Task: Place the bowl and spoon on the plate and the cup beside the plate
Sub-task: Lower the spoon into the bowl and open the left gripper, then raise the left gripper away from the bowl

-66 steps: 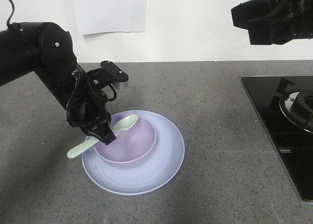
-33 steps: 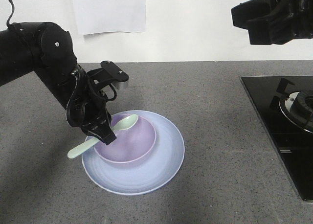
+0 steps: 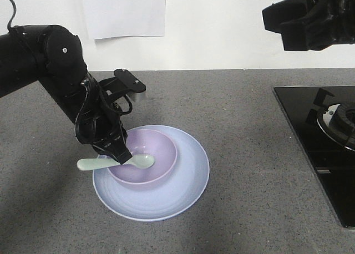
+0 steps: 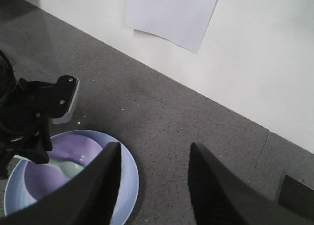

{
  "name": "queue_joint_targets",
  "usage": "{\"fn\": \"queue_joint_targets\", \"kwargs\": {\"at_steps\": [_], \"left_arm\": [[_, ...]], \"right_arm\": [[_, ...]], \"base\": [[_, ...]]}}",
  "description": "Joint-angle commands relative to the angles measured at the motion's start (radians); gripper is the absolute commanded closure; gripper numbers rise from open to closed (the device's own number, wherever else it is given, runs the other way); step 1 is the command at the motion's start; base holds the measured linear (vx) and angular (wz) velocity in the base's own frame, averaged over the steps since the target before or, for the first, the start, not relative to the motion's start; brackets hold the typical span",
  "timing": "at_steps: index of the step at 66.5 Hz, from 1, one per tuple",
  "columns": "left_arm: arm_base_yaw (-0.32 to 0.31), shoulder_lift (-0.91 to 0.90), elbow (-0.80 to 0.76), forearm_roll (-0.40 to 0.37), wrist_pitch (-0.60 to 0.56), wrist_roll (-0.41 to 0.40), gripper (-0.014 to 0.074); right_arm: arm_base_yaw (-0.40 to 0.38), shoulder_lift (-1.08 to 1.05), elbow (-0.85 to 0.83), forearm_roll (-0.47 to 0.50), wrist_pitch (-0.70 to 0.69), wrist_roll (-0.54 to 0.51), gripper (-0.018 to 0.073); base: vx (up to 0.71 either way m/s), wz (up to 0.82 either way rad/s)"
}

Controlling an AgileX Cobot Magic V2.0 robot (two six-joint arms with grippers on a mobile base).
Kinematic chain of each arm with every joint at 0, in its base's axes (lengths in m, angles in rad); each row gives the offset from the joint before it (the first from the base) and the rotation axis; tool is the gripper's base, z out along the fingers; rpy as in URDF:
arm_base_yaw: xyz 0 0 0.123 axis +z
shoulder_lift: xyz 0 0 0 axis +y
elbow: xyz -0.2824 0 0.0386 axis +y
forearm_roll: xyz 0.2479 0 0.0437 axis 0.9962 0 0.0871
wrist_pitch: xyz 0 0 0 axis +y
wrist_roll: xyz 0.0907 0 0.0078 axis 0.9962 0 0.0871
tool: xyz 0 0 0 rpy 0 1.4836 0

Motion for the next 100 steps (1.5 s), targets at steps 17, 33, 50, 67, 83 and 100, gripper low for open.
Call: {"fn": "queue_joint_targets", "kwargs": {"at_steps": [17,33,50,67,83,100], "left_arm": [[-0.007,-0.052,-0.039,-0.025,-0.02,-0.007,0.0411],[-0.005,-0.098,-0.193,0.045,-0.002,-0.038,0.0411],[-0.005,-0.198,-0.335,0.444,-0.036,-0.296,0.0411],[0.007,-0.343,-0.343,0.932,-0.073,-0.55,0.04],[0.195,-0.462,-0.343,0.973,-0.097,-0.604,0.0391],[0.405,-0.481,-0.301,0.824,-0.157,-0.605,0.0314]], "right_arm": [[-0.005,-0.016,-0.023,-0.003,-0.063,-0.002,0.0231],[-0.005,-0.016,-0.023,-0.003,-0.063,-0.002,0.0231],[-0.005,-0.016,-0.023,-0.015,-0.083,-0.001,0.0231],[-0.005,-0.016,-0.023,-0.069,-0.114,0.044,0.0312],[-0.005,-0.016,-0.023,-0.094,-0.147,0.054,0.0573],[-0.005,-0.016,-0.023,-0.094,-0.145,0.051,0.057]], "base": [[0.0,0.0],[0.0,0.0],[0.0,0.0],[0.0,0.0],[0.0,0.0],[0.0,0.0]]}}
